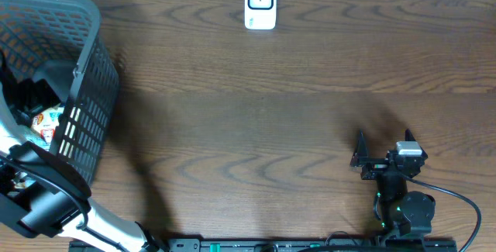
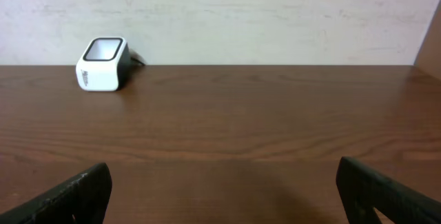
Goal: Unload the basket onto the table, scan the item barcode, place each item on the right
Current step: 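Grasp the mint-green wipes packet inside the basket with the left gripper, then lift the wipes packet out and carry it toward the white scanner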
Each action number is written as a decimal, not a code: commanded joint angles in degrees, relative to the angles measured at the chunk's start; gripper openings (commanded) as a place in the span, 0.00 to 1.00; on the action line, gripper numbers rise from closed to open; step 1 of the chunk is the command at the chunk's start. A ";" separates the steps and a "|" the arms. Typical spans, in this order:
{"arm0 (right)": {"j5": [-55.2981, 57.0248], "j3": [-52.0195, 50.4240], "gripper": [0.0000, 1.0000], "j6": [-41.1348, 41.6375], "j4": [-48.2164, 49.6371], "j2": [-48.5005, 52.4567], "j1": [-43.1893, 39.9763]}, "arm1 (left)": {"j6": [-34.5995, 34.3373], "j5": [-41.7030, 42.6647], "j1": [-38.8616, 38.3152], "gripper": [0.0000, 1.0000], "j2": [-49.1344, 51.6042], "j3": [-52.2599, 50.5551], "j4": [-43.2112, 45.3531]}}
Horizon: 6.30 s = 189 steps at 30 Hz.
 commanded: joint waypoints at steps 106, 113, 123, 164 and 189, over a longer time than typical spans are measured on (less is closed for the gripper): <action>-0.13 -0.09 0.99 0.59 -0.24 -0.26 -0.46 | -45.16 43.63 3.13 0.08 -36.94 -18.53 38.60; -0.13 -0.09 0.99 0.59 -0.24 -0.26 -0.46 | -48.72 46.93 -14.14 0.08 -38.45 -18.56 44.72; -0.13 -0.09 0.99 0.59 -0.24 -0.26 -0.46 | -39.98 31.54 -45.81 0.08 -30.25 -18.56 46.42; -0.13 -0.09 0.99 0.59 -0.24 -0.22 -0.46 | -8.35 -20.85 -81.05 0.40 10.99 -18.53 53.72; -0.13 -0.09 0.99 0.59 -0.24 -0.22 -0.46 | -11.17 4.22 -76.00 0.59 -5.09 -18.62 43.17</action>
